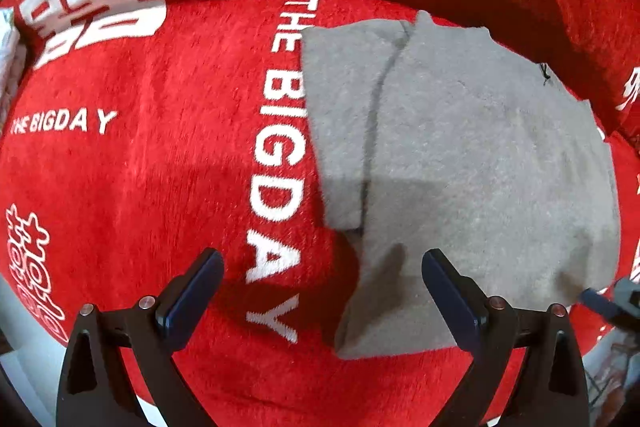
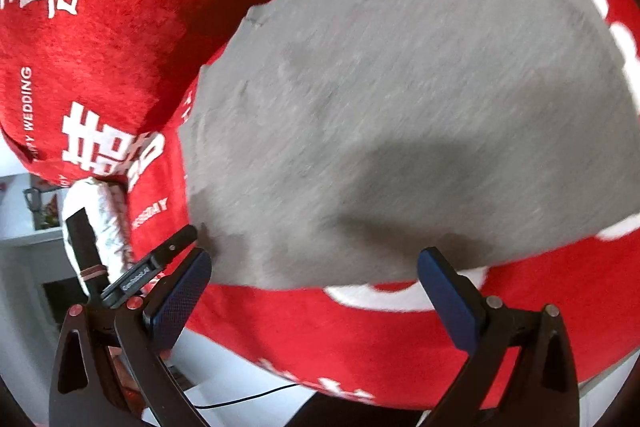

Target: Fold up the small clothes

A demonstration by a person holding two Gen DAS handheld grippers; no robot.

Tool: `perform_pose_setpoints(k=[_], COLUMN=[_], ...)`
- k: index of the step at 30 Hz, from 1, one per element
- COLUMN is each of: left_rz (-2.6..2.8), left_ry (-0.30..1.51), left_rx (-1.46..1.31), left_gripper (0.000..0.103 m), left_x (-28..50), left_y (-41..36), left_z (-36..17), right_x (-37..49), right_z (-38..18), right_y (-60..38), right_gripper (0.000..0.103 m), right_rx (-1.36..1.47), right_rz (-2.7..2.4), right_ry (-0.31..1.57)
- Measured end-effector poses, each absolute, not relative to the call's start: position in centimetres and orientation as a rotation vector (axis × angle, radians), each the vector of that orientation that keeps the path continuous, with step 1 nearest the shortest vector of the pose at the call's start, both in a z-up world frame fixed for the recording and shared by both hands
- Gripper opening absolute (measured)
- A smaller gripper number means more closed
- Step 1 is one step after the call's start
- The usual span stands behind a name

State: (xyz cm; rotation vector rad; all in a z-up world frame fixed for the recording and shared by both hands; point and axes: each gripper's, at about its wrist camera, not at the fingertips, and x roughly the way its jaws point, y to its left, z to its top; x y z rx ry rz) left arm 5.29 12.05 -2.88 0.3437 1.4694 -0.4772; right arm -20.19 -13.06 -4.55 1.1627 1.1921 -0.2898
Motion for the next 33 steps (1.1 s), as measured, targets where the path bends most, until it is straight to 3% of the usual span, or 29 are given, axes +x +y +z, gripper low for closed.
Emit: perform_pose_setpoints(k=[7, 15, 18, 23, 25, 28, 30, 33], left_rz=[-0.431, -0.457, -0.502, -0.584, -0.610, -0.648, -0.671, -0.701], left_ry=[1.506, 1.529, 1.553, 1.602, 1.625, 1.663, 1.693, 1.718], left_rx=[0.257, 0.119, 0.051, -0.058, -0.092, -0.174, -0.227, -0.263], left_gripper=[0.100, 0.100, 0.100, 0.100, 0.100, 0.100, 0.100, 0.100], left_x=[6.9, 8.4, 8.7, 9.0, 9.1, 9.6, 9.9, 10.3], left_y=[14.7, 15.9, 15.8, 15.1, 14.7, 14.3, 14.0, 13.3], left_z=[-3.5, -4.3, -4.7, -5.2, -5.5, -6.0, -6.4, -6.7], right_x=[-20.3, -19.6, -19.5, -18.4, -17.8, -17.1, -16.7, -16.4], right_z=[-7.7, -11.3, -12.6, -13.3, -13.6, -14.5, -14.7, -13.8], right_y=[-9.4, -5.9, -5.3, -5.4, -5.5, -5.5, -5.6, -6.0], right_gripper=[0.103, 0.101, 0.095, 0.092, 0.084, 0.055, 0.018, 0.011], right_rx=[1.509, 1.712, 1.782, 1.863, 1.900, 1.969, 1.986, 1.972], right_rz=[-0.155, -0.092, -0.106, -0.114, -0.113, -0.111, -0.105, -0.049], right_ry=[1.050, 0.907, 0.841, 0.716, 0.676, 0.644, 0.633, 0.598])
